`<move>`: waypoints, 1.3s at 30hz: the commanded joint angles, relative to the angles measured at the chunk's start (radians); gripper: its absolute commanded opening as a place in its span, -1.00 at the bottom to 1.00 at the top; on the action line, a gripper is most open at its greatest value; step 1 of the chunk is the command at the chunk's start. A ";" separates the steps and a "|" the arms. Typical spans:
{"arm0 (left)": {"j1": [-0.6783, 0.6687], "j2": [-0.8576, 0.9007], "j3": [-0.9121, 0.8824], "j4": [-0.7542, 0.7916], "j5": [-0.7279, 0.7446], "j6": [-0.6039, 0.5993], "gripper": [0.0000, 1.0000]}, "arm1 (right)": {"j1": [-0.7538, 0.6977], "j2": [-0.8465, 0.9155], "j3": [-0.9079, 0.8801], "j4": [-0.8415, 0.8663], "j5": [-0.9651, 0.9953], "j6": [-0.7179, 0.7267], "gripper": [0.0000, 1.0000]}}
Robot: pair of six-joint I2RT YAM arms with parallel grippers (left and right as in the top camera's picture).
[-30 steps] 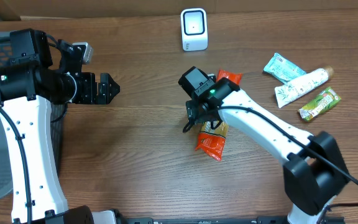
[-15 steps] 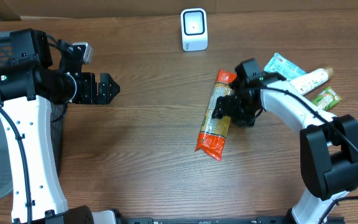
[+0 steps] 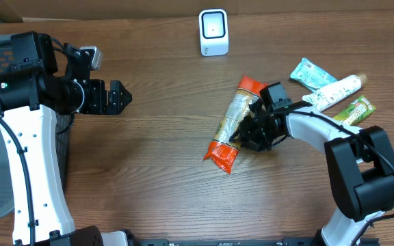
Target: Scan the item barcode
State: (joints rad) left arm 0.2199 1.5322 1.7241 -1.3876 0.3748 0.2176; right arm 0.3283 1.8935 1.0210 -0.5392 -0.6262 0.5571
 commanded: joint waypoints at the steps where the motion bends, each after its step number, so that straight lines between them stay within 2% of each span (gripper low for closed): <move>1: -0.005 0.001 0.013 0.002 0.010 0.022 0.99 | 0.007 0.005 -0.014 0.041 0.041 0.047 -0.89; 7: -0.005 0.001 0.013 0.002 0.010 0.022 0.99 | 0.007 -0.003 0.002 0.058 0.040 0.029 -0.92; 12: -0.005 0.001 0.013 0.001 0.010 0.022 0.99 | 0.027 -0.053 0.071 -0.026 0.062 -0.123 -0.92; 18: -0.005 0.001 0.013 0.001 0.010 0.022 0.99 | 0.124 -0.079 0.286 -0.353 0.363 -0.393 -0.92; 23: -0.005 0.001 0.013 0.001 0.010 0.022 0.99 | 0.245 -0.079 0.457 -0.515 0.622 -0.494 -0.92; 30: -0.005 0.001 0.013 0.002 0.010 0.022 0.99 | 0.353 -0.080 0.587 -0.552 0.671 -0.566 -0.92; 39: -0.005 0.001 0.013 0.001 0.010 0.022 0.99 | 0.378 -0.135 0.598 -0.495 0.767 -0.565 -0.92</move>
State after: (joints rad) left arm 0.2199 1.5322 1.7241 -1.3872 0.3744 0.2176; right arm 0.7029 1.8645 1.5696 -1.0672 0.0772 0.0006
